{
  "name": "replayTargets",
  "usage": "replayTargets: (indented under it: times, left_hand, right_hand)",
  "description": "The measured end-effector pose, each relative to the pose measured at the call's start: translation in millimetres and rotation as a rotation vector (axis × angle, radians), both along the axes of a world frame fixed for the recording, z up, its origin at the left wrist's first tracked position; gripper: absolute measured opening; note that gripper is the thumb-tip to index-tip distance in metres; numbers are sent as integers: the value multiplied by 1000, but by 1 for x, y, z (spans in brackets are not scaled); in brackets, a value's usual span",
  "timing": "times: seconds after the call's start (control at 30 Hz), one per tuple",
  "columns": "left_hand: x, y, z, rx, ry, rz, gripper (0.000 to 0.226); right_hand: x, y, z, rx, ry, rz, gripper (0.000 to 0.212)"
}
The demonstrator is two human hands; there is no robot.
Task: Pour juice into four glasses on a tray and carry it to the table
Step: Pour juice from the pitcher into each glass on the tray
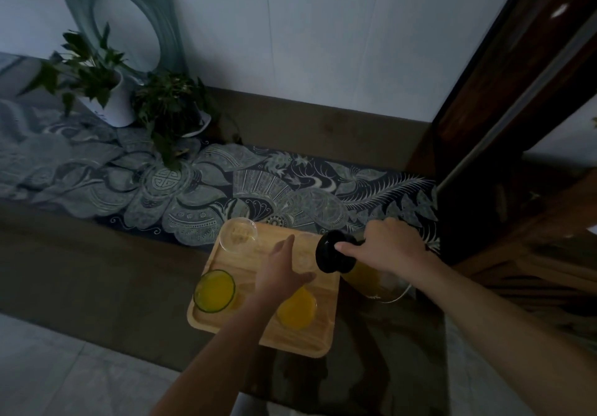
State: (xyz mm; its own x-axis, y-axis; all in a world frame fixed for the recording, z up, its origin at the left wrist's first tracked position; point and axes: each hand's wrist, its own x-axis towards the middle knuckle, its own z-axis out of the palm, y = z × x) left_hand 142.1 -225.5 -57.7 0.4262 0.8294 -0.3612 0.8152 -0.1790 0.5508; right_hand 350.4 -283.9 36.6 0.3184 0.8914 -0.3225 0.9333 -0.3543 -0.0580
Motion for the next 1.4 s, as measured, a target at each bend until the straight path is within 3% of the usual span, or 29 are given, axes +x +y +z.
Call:
replayTargets:
  times: [1.4]
  left_hand:
    - [-3,38,-21,46,-3,-207,90]
  right_hand:
    - [-73,83,22,-386,-360,32,64]
